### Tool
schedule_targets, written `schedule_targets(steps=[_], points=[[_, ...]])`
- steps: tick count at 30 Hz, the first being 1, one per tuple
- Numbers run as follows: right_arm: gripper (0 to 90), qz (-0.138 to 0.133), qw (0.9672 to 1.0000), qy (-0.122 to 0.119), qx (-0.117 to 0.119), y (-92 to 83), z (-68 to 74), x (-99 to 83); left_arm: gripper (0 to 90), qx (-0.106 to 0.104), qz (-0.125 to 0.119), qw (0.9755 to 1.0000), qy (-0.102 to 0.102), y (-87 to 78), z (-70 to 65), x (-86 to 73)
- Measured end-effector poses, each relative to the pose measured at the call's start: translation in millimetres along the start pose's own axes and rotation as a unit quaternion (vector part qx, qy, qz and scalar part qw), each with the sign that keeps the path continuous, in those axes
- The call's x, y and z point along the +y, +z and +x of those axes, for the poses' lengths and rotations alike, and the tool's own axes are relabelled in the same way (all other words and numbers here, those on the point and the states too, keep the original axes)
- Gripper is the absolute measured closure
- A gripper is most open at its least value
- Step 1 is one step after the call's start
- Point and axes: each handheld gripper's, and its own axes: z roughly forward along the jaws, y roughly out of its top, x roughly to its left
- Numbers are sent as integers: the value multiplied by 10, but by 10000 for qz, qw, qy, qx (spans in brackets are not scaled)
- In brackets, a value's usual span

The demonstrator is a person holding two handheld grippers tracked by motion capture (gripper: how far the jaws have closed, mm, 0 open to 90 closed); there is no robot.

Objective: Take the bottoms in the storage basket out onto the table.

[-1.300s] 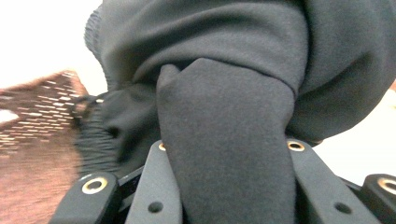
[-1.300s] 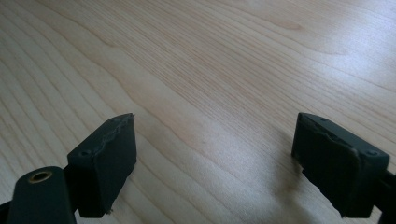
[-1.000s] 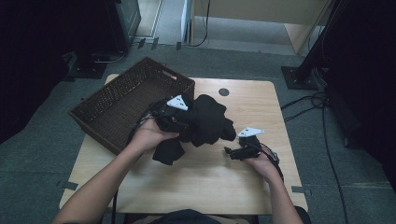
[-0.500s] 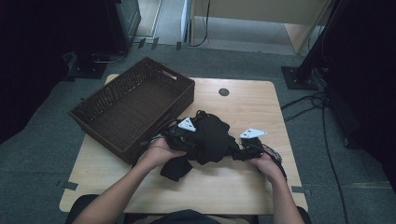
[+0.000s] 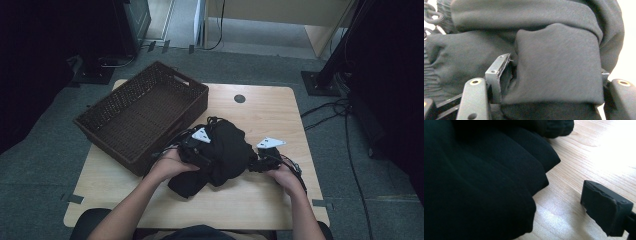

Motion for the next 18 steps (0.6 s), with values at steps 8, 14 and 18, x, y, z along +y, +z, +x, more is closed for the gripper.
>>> schedule_targets(steps=[8,14,18], points=[[133,4,10000,-44,27,-1,10,-1,314,-2,-172,9998,-101,-190,29,10],[133,9,10000,-24,35,-2,20,-2,315,-47,-247,9994,-241,-292,82,3],[133,13,10000,-32,40,-8,29,-6,315,-14,-350,9991,-247,-424,94,22]])
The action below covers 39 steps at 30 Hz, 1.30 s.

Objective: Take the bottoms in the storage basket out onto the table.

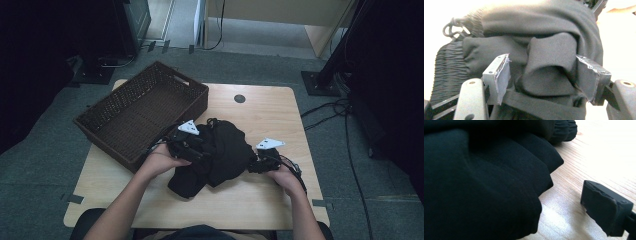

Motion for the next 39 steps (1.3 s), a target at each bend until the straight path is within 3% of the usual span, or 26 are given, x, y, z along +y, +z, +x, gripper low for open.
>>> schedule_targets(steps=[3,4,7,13,18,29,39], points=[[133,-2,10000,-4,2,-2,3,-2,319,14,-72,10000,-56,-70,26,8],[133,7,10000,-22,7,-6,5,-4,323,66,-170,9997,-164,-148,56,9],[133,-3,10000,-27,7,-6,8,-7,332,233,-229,9993,-159,-275,96,12],[133,-13,10000,-26,-2,-8,13,-10,346,450,-160,9988,-102,-437,197,33],[134,-15,10000,-12,4,-8,16,-11,348,615,-116,9979,-184,-624,361,63],[134,-11,10000,-7,6,-10,19,-12,346,745,-159,9966,-317,-806,506,105],[134,-13,10000,-9,13,-9,19,-13,403,1108,0,9934,-295,-833,690,95]])
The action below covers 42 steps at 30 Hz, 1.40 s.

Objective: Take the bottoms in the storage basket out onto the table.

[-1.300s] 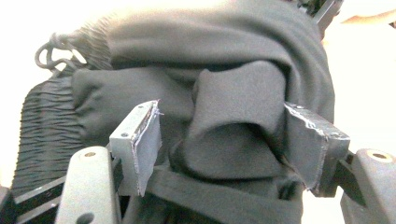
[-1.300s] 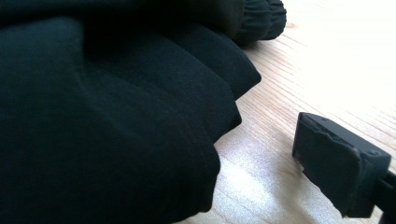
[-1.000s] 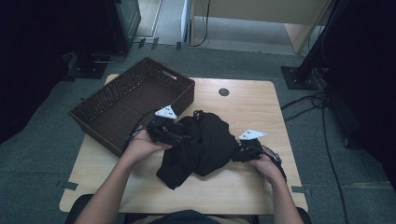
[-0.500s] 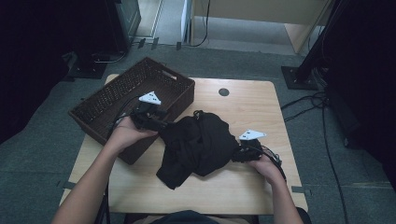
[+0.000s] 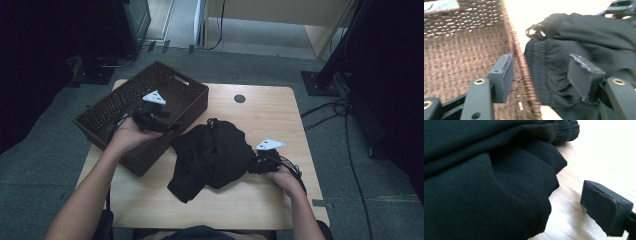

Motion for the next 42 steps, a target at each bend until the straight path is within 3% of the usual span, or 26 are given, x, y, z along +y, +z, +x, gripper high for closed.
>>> schedule_targets(steps=[4,8,11,13,18,21,26,28,29,32,37,42], points=[[133,-3,10000,1,-5,2,-1,2,466,-1,43,9999,-94,91,68,-42],[133,2,10000,4,-4,3,-2,4,534,-13,315,9993,-213,247,117,-104],[133,4,10000,1,-5,3,-2,4,583,-25,361,9991,-215,303,116,-126],[133,3,10000,1,-7,4,-2,4,648,4,491,9987,-114,365,97,-139],[133,8,10000,4,-6,4,-3,5,690,8,492,9985,-254,384,92,-123],[133,6,10000,2,-13,6,-2,7,739,65,618,9973,-396,403,93,-107],[133,7,10000,2,-16,7,-2,7,766,195,639,9971,-360,406,76,-97],[133,6,10000,2,-16,7,-2,8,787,424,637,9966,-294,403,81,-103],[133,8,10000,2,-15,7,-3,8,794,424,637,9966,-294,403,81,-103],[133,6,10000,1,-17,7,-2,7,796,385,609,9965,-412,380,161,-127],[133,6,10000,3,-17,7,-2,7,799,570,622,9954,-462,351,209,-144],[133,6,10000,3,-17,7,-2,7,797,815,570,9922,-755,268,322,-221]])
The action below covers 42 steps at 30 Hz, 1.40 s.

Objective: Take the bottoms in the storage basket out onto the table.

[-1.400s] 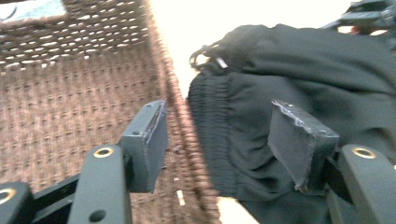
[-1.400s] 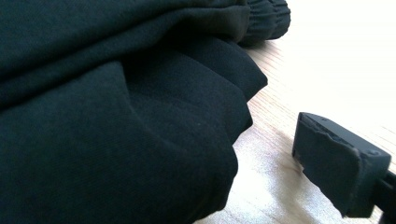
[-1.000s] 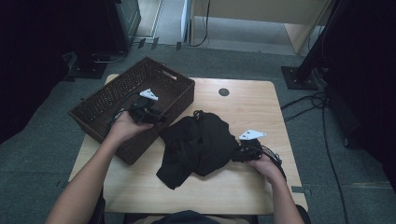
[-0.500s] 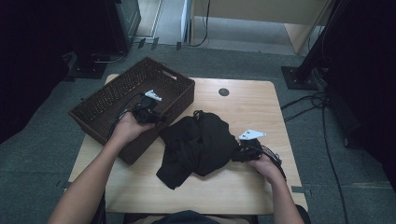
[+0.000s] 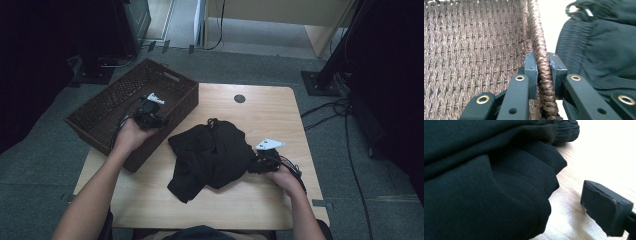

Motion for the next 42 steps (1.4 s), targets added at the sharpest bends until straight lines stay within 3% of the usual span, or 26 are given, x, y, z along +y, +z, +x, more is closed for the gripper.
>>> schedule_targets(steps=[4,7,8,9,12,13,15,17,23,28,37,40,42], points=[[133,0,10000,0,0,0,0,0,797,392,-51,9979,-513,-112,222,-133],[133,1,10000,1,5,0,1,0,796,554,-88,9953,-784,-162,344,-195],[133,1,10000,1,5,0,1,0,795,554,-88,9953,-784,-162,344,-195],[133,1,10000,2,5,1,1,1,795,716,-88,9931,-929,-174,407,-207],[133,11,10000,-1,3,0,1,2,791,797,-109,9909,-1075,-163,465,-194],[133,7,10000,19,-5,2,5,2,787,768,-156,9892,-1235,-130,510,-162],[133,5,10000,21,-4,4,6,3,786,823,-151,9884,-1266,-110,519,-133],[133,1,10000,35,-14,5,10,4,787,1026,-88,9861,-1308,-45,568,-26],[133,9,10000,53,-13,5,14,6,790,1112,-136,9827,-1476,50,753,104],[133,16,10000,48,-11,6,16,9,790,1263,-155,9785,-1624,157,898,255],[134,3,10000,51,-38,11,23,11,781,1196,-226,9762,-1796,234,1040,361],[136,8,10000,58,-35,9,24,11,759,1152,-262,9762,-1821,232,1048,355],[137,14,10000,72,-39,6,28,9,741,1076,-259,9776,-1790,221,1054,341]])
